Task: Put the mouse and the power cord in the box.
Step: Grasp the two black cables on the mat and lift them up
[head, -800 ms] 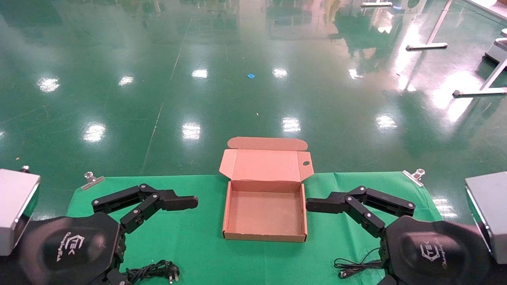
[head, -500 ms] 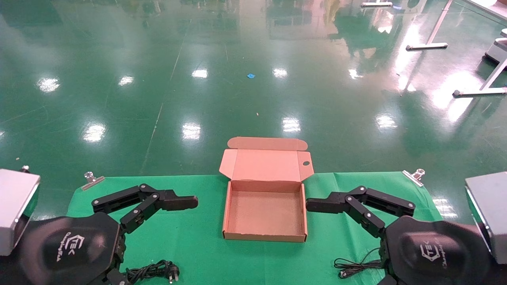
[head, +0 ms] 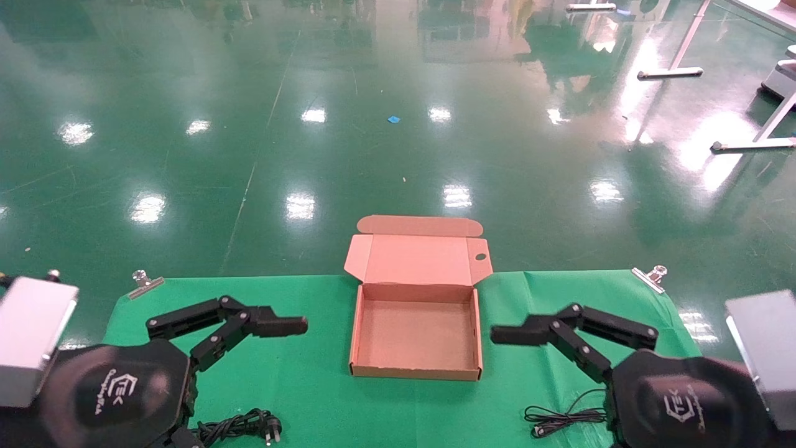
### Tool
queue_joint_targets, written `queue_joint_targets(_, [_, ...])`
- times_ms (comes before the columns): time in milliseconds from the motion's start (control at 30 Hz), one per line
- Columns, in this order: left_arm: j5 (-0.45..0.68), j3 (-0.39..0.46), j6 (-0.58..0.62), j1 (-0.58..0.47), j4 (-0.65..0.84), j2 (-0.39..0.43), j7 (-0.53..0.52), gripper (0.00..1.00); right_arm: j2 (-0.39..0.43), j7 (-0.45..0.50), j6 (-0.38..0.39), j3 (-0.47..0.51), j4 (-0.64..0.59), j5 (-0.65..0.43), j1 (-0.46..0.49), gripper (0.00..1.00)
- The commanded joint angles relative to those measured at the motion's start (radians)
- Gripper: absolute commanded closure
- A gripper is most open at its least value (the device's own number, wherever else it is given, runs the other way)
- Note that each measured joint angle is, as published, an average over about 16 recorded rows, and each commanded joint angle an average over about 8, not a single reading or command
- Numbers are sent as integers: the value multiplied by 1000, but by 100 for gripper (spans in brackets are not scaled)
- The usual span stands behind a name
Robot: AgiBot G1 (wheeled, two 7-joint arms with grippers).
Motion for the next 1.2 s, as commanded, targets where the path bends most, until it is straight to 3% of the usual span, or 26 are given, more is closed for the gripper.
queue_joint_targets(33, [20, 7, 8, -9, 6, -5, 4, 0, 10, -9, -12, -4, -6, -21, 9, 0])
queue_joint_targets(267, [179, 89, 48, -86, 63, 1, 49, 0, 44, -92, -48, -88, -80, -182, 70, 0])
queue_joint_targets(500, [360, 227, 59, -191, 190, 46, 139, 0, 30, -224, -47, -215, -215, -393, 158, 0])
queue_joint_targets(900, [574, 404, 34, -341, 617, 199, 370, 0, -135, -498, 1, -399, -597, -726, 361, 0])
queue_joint_targets(1200, [724, 479, -106, -422, 913, 330, 534, 0, -288, -706, 159, -469, -874, -888, 470, 0])
